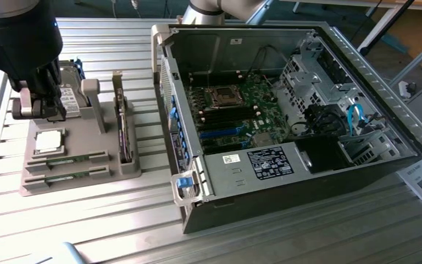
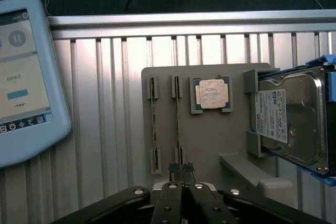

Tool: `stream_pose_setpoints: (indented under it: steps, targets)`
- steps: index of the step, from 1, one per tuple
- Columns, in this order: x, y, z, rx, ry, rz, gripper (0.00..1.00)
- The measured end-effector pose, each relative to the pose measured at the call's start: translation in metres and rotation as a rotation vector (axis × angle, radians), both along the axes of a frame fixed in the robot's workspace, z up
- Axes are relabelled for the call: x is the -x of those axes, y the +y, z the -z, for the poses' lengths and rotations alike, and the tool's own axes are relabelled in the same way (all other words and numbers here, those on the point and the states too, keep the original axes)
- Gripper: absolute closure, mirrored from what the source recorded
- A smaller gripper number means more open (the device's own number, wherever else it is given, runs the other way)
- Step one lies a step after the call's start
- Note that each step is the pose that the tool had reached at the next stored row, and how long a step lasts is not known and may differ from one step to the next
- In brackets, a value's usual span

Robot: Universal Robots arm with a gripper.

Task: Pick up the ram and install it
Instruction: 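Pick up the ram and move it above insertion slot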

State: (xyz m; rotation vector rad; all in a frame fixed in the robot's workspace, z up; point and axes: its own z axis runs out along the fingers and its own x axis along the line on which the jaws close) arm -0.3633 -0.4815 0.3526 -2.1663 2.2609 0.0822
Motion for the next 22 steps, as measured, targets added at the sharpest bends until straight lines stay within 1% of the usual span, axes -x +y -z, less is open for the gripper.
stream_pose_setpoints:
  steps: [3,9,14,15,18,20,22]
  targets:
    - [0.0000,0.0001,0.0011,0.0000,0.0001,0.000,0.90]
    - [0.0001,-0.0007,0.0081,0.0001,0.0009,0.000,0.90]
    - [0.0002,-0.0008,0.0085,0.0007,0.0013,0.000,0.90]
    - [0.0002,-0.0008,0.0086,0.0009,0.0022,0.000,0.90]
    - [0.0002,-0.0008,0.0086,0.0026,0.0135,0.000,0.90]
    - [0.0002,-0.0008,0.0085,0.0032,0.0166,0.000,0.90]
    - [0.0002,-0.0008,0.0086,0.0032,0.0173,0.000,0.90]
